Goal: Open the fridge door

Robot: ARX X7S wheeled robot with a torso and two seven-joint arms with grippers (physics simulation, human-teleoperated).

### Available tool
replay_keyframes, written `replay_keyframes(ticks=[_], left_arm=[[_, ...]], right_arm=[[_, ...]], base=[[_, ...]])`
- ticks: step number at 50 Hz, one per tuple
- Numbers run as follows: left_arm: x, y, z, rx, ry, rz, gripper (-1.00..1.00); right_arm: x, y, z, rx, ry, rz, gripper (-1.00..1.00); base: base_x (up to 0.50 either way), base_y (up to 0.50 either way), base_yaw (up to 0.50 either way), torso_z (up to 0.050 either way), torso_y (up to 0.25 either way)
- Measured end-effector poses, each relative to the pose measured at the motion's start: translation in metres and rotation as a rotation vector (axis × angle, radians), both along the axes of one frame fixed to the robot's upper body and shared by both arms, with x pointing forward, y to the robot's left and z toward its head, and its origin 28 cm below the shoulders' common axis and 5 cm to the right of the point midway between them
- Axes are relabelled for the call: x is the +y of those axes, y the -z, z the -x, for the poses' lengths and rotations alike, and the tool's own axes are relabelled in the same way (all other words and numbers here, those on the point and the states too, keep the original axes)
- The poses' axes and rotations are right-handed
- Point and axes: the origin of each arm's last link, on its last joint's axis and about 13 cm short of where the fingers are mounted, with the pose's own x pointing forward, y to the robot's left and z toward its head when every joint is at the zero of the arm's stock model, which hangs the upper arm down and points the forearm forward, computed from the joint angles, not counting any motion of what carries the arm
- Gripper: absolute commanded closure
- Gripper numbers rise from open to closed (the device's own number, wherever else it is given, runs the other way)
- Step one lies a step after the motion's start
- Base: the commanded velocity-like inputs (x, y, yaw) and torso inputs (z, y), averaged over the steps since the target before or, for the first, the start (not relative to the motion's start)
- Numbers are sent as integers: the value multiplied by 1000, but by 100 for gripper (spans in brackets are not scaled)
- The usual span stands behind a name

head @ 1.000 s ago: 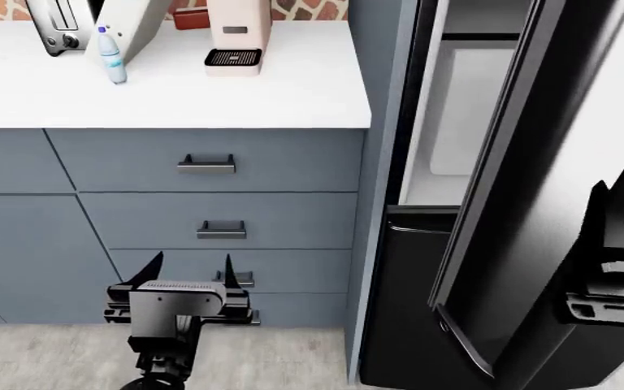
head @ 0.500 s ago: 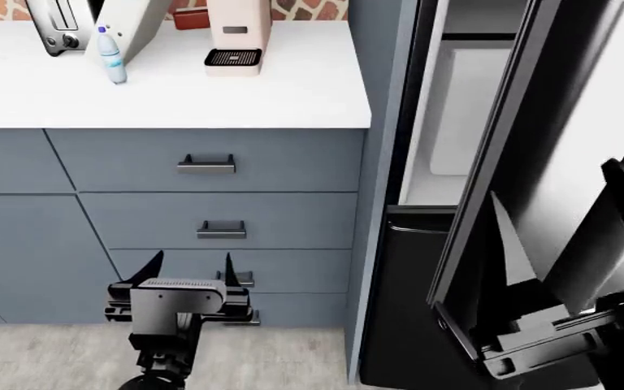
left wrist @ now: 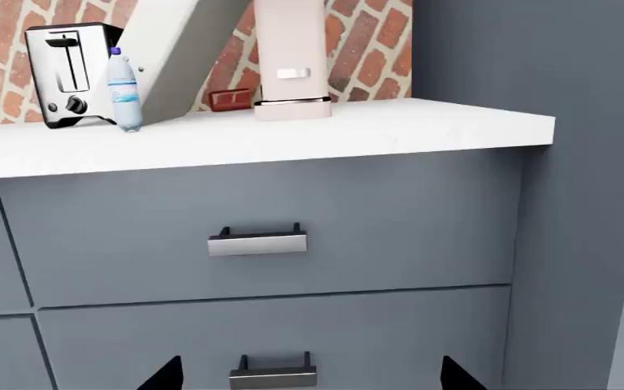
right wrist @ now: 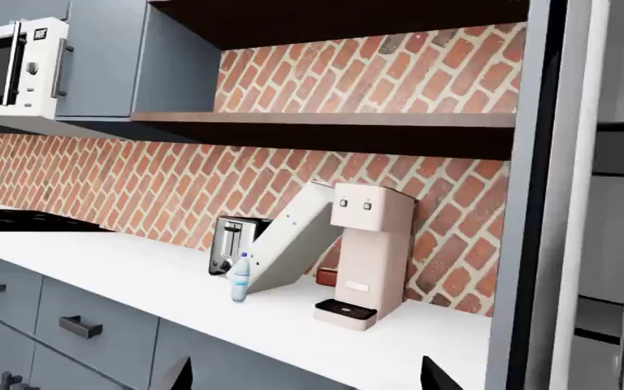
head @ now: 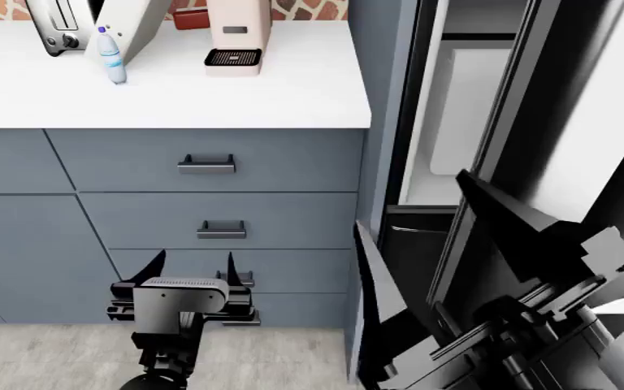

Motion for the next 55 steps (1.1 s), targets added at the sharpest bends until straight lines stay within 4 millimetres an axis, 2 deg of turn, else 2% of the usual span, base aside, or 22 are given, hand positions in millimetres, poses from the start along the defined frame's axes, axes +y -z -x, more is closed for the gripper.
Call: replay_keyframes(ticks=[7,12,38,55], left_arm=[[0,0,-1,0,1,-2,-100],[0,-1,-2,-1,-1,-2,-100],[1,3,-1,8,-8,1,-100],[1,5,1,12,-9,2,-100]], right_arm=[[12,3,-5,74,-43,31,-100],[19,5,-18,123,-51,45,-100],[52,-2,-110,195,-72,24,-100],[64,-1,-175,267,-40,3,-100]], base=[[0,0,0,0,0],[0,0,0,0,0],[0,0,0,0,0],[0,0,0,0,0]])
